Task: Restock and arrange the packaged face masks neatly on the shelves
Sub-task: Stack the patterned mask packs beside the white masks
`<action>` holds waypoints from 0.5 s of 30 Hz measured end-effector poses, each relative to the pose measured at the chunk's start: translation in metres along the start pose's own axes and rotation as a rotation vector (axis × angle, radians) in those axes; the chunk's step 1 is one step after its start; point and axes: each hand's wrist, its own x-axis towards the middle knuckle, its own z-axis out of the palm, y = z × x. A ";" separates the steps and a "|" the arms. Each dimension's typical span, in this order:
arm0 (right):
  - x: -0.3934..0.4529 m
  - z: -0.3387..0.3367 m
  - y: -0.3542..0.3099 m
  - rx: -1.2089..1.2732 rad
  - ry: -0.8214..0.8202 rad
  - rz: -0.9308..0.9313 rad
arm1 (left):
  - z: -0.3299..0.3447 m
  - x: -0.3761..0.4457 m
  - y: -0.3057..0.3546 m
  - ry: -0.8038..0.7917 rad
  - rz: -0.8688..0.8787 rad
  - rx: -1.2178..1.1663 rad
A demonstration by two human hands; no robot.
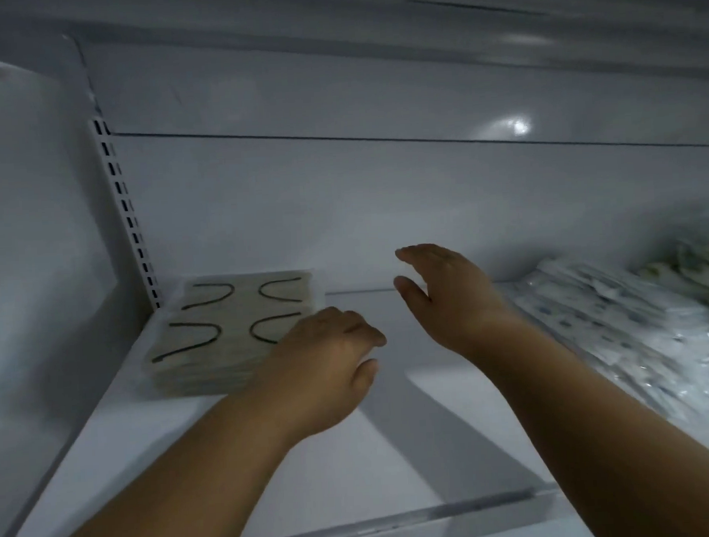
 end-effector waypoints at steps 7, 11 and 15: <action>-0.044 -0.039 0.087 -0.019 0.120 0.081 | 0.047 0.059 0.075 -0.130 0.049 -0.061; -0.069 -0.056 0.159 -0.029 0.170 0.104 | 0.075 0.096 0.126 -0.145 -0.014 -0.152; -0.084 -0.073 0.227 -0.047 0.153 0.120 | 0.100 0.128 0.176 -0.174 -0.076 -0.225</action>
